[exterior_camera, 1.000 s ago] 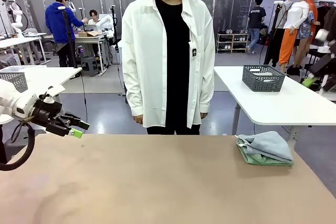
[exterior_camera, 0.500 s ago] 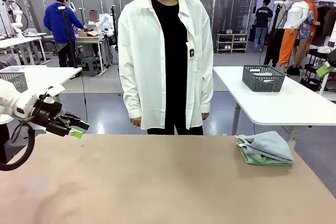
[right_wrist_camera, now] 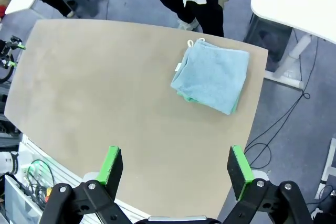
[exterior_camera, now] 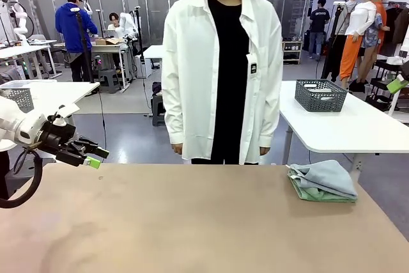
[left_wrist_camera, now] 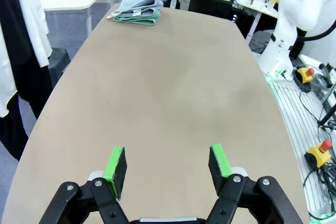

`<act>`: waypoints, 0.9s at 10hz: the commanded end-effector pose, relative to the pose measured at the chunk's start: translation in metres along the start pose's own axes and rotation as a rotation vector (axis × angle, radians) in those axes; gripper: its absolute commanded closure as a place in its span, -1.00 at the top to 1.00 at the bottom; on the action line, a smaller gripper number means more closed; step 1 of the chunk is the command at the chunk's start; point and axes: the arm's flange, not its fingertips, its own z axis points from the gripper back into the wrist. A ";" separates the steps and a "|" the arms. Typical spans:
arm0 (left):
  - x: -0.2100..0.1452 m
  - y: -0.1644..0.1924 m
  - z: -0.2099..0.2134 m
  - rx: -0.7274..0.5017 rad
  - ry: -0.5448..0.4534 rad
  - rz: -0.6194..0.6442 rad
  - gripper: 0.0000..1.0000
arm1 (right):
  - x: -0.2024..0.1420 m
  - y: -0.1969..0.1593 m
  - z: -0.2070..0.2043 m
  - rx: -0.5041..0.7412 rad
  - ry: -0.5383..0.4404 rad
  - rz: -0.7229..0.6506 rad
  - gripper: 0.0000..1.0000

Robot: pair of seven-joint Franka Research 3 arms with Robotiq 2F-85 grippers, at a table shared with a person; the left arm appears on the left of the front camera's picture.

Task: Fold the towels and place them in the basket.
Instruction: Stack the folded Towel with hook on the right side of the table.

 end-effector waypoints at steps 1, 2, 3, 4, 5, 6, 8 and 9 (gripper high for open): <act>0.001 -0.002 0.000 0.003 0.002 -0.001 0.60 | 0.002 0.002 0.001 0.000 0.014 -0.008 1.00; 0.001 -0.002 0.000 0.003 0.002 -0.001 0.60 | 0.002 0.002 0.001 0.000 0.014 -0.008 1.00; 0.001 -0.002 0.000 0.003 0.002 -0.001 0.60 | 0.002 0.002 0.001 0.000 0.014 -0.008 1.00; 0.001 -0.002 0.000 0.003 0.002 -0.001 0.60 | 0.002 0.002 0.001 0.000 0.014 -0.008 1.00; 0.001 -0.002 0.000 0.003 0.002 -0.001 0.60 | 0.002 0.002 0.001 0.000 0.014 -0.008 1.00; 0.001 -0.002 0.000 0.003 0.002 -0.001 0.60 | 0.002 0.002 0.001 0.000 0.014 -0.008 1.00; 0.001 -0.002 0.000 0.003 0.002 -0.001 0.60 | 0.002 0.002 0.001 0.000 0.014 -0.008 1.00; 0.001 -0.002 0.000 0.003 0.002 -0.001 0.60 | 0.002 0.002 0.001 0.000 0.014 -0.008 1.00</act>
